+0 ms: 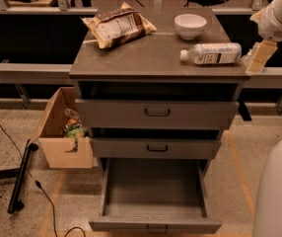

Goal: Place blue plastic bottle into white bowl

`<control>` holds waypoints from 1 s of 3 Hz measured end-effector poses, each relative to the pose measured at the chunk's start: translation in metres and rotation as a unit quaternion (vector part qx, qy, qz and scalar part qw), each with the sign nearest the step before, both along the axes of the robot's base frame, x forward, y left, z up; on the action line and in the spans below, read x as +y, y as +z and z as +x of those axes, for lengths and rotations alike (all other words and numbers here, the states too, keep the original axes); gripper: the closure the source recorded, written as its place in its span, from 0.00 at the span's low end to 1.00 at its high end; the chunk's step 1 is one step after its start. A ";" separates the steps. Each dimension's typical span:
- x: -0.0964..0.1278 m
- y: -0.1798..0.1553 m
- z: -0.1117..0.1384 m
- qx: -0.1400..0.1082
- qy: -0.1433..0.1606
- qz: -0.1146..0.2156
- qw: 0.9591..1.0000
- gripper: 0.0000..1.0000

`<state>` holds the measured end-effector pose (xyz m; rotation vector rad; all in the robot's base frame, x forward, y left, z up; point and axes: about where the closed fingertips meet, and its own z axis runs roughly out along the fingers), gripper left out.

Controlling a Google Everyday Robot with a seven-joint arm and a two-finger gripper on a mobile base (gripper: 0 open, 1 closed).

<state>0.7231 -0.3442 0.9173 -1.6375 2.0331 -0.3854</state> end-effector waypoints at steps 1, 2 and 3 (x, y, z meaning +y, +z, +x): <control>0.005 0.015 0.015 -0.033 0.006 -0.013 0.999 0.00; 0.018 0.022 0.036 -0.055 0.024 -0.018 0.998 0.00; 0.032 0.029 0.053 -0.069 0.051 -0.028 0.996 0.00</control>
Offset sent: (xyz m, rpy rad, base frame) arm 0.0733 0.0267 0.0496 -0.0446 -0.1846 0.0905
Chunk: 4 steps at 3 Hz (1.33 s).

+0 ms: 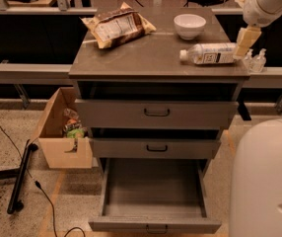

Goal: Place blue plastic bottle into white bowl

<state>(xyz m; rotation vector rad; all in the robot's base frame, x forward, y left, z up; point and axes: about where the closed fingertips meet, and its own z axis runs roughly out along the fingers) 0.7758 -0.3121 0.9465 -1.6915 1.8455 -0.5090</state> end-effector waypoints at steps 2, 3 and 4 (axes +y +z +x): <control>0.017 -0.012 0.018 0.007 0.030 -0.007 1.000 0.00; 0.021 -0.026 0.024 0.020 0.030 -0.008 0.999 0.00; 0.021 -0.040 0.027 0.033 0.026 -0.011 0.999 0.00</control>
Offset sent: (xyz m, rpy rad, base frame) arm 0.0702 -0.0037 0.0121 -0.0114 0.0350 0.0731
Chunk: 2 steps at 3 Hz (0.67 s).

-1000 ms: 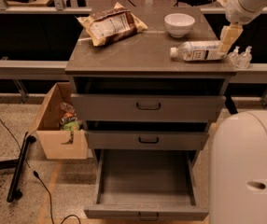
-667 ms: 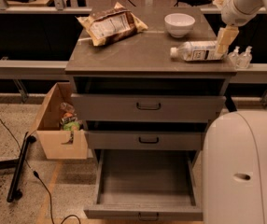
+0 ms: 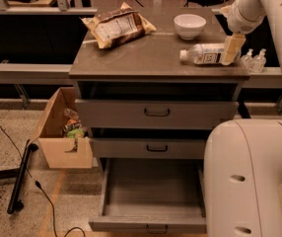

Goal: Place blue plastic bottle into white bowl

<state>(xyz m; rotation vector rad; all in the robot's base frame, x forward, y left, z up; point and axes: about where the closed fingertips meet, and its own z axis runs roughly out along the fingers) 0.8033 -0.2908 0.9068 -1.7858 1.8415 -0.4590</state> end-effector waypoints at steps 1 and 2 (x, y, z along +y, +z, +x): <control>0.000 -0.010 -0.003 0.015 0.001 0.003 1.000 0.00; 0.000 -0.013 -0.015 0.032 0.003 0.020 0.999 0.00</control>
Offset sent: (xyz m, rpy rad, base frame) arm 0.0658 -0.0550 0.0599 0.0932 0.1215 0.0154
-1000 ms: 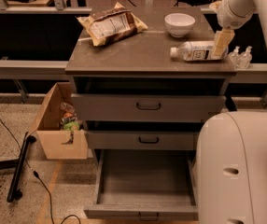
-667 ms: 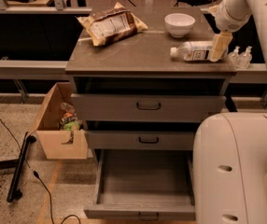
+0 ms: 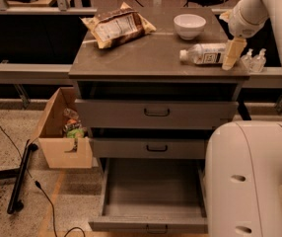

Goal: Place blue plastic bottle into white bowl

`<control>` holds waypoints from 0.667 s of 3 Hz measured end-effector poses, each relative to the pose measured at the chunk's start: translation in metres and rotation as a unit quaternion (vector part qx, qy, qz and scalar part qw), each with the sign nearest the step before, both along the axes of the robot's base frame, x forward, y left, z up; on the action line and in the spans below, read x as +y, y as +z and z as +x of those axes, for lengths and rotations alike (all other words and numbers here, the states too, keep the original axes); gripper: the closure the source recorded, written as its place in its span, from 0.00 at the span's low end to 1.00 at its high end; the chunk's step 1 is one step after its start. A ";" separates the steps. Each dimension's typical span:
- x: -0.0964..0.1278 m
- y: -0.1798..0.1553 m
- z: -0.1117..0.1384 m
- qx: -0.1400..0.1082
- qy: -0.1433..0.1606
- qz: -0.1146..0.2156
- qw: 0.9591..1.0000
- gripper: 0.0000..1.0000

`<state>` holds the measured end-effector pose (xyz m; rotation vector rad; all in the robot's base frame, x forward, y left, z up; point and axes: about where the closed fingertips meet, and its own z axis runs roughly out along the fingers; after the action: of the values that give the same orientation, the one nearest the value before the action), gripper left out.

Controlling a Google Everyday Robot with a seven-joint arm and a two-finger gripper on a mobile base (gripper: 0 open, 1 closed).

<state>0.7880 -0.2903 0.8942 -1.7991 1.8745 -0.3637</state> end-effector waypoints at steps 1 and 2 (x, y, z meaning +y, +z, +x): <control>0.011 -0.001 -0.015 0.023 0.019 0.016 0.999 0.00; 0.020 -0.005 -0.019 0.037 0.031 0.021 0.999 0.00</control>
Offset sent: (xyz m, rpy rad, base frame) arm 0.0929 -0.0385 0.0790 0.0542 0.1293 0.0967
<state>0.7686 -0.2706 0.8893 -1.8612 1.8560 -0.2369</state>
